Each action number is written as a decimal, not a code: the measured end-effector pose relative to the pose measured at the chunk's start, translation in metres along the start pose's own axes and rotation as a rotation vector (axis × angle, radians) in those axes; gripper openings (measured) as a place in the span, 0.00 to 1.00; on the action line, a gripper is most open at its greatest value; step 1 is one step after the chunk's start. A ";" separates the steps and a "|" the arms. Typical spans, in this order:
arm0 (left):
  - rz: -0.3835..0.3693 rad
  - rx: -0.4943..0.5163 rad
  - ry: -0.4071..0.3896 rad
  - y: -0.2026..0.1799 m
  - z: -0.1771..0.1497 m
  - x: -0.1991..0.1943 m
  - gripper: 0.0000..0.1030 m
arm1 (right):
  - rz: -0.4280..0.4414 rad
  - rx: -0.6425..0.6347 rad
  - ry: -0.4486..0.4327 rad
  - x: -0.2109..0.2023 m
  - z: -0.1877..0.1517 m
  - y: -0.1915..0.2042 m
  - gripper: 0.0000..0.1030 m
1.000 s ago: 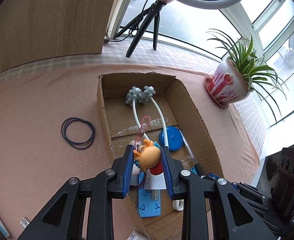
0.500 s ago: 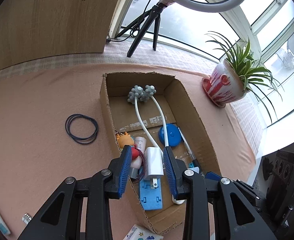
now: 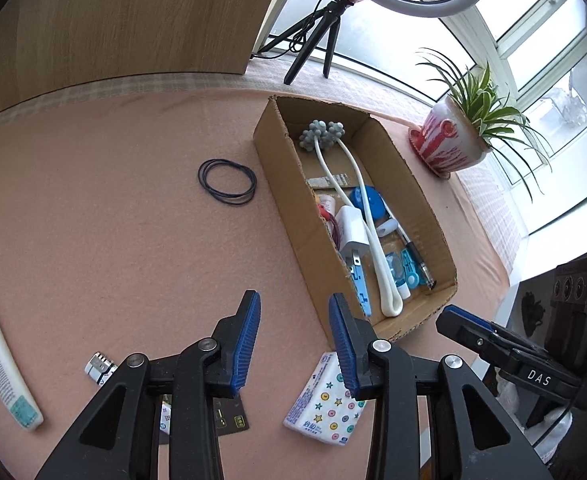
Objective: Organize objects
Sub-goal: 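Close both tools on the Vinda tissue pack from its two sides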
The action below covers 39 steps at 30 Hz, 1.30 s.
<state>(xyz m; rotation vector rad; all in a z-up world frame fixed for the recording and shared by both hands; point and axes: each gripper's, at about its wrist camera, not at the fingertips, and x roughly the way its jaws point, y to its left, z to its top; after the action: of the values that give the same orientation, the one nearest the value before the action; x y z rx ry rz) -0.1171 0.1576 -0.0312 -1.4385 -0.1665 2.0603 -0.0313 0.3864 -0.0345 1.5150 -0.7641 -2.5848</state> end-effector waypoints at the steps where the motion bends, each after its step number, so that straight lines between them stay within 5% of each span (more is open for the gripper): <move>1: -0.005 0.006 0.010 0.002 -0.005 -0.001 0.42 | 0.000 0.006 0.009 0.001 -0.005 0.000 0.48; 4: -0.019 0.033 0.046 0.002 -0.018 0.003 0.51 | -0.006 0.020 0.044 0.009 -0.021 -0.001 0.48; 14: -0.099 0.119 0.200 -0.016 -0.058 0.041 0.51 | 0.051 0.114 0.120 0.025 -0.054 -0.005 0.48; 26: -0.141 0.139 0.230 -0.022 -0.085 0.050 0.48 | 0.103 0.170 0.189 0.046 -0.061 -0.006 0.31; 39: -0.102 0.202 0.208 -0.032 -0.099 0.044 0.46 | 0.151 0.156 0.238 0.060 -0.060 -0.003 0.30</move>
<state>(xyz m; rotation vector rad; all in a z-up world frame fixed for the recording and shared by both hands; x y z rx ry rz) -0.0259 0.1839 -0.0923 -1.4751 0.0515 1.7775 -0.0122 0.3483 -0.1081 1.6943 -1.0262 -2.2328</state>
